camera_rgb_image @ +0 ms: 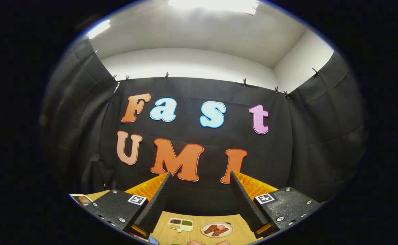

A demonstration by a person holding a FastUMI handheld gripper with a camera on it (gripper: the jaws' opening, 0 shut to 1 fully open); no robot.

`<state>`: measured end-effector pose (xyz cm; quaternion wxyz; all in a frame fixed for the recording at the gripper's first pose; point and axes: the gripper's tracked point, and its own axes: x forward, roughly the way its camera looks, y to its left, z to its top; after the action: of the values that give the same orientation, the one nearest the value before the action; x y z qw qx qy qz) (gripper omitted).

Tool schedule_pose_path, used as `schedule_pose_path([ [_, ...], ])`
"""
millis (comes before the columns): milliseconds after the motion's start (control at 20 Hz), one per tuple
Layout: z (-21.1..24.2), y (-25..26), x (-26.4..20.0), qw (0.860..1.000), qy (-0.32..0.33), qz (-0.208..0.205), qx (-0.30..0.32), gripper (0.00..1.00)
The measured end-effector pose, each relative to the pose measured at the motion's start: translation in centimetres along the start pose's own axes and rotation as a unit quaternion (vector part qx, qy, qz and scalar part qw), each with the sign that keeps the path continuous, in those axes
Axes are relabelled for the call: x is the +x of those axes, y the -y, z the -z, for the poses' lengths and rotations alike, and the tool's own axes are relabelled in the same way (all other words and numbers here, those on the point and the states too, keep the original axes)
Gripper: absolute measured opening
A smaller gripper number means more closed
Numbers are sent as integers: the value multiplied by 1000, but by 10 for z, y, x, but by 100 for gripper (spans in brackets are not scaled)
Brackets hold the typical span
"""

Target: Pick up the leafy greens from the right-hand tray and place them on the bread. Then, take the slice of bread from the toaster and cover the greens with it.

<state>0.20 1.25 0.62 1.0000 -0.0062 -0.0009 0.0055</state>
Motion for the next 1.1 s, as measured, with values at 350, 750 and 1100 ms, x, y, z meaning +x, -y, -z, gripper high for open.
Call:
schedule_pose_path([
  [350, 8, -10, -2, 1000, -11, -11, 4, 100],
  [750, 64, -16, -1, 997, -72, -14, -8, 100],
  [1100, 140, -31, -6, 985, -171, -31, -11, 100],
])
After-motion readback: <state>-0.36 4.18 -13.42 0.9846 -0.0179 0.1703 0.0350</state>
